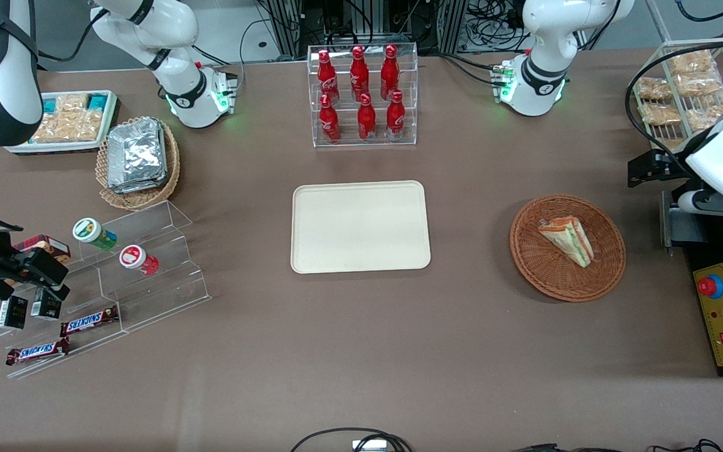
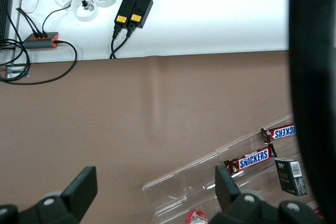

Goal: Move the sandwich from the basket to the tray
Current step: 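Lower the open left gripper over the sandwich in the wicker basket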

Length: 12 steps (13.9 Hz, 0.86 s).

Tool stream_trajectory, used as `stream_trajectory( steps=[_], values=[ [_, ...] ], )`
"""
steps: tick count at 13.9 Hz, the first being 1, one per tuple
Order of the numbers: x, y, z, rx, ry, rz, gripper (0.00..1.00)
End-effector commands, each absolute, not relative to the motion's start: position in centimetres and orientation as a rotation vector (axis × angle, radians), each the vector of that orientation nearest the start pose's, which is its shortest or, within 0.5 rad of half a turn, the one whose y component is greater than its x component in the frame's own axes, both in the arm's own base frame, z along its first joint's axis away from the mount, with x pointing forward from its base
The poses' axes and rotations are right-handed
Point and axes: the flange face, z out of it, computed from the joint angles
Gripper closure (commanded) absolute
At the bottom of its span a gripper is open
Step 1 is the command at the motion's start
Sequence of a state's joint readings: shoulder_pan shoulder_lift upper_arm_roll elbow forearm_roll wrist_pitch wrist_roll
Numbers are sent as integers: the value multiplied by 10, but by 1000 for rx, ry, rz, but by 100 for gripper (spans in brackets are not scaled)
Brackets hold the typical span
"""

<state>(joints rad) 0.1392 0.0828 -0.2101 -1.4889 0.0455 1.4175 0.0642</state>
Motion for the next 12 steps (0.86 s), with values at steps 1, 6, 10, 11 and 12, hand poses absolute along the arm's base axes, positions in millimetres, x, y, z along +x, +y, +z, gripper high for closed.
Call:
stream_trajectory(
  steps=[1,6,10,11,12],
  values=[
    [555,-27,615,-3077,218,235,0],
    [561,-4,584,-3063,144,250,0],
    [549,-7,510,-3026,-60,156,0],
    [546,-8,491,-3022,-133,144,0],
    [543,-8,476,-3016,-215,139,0]
  ],
)
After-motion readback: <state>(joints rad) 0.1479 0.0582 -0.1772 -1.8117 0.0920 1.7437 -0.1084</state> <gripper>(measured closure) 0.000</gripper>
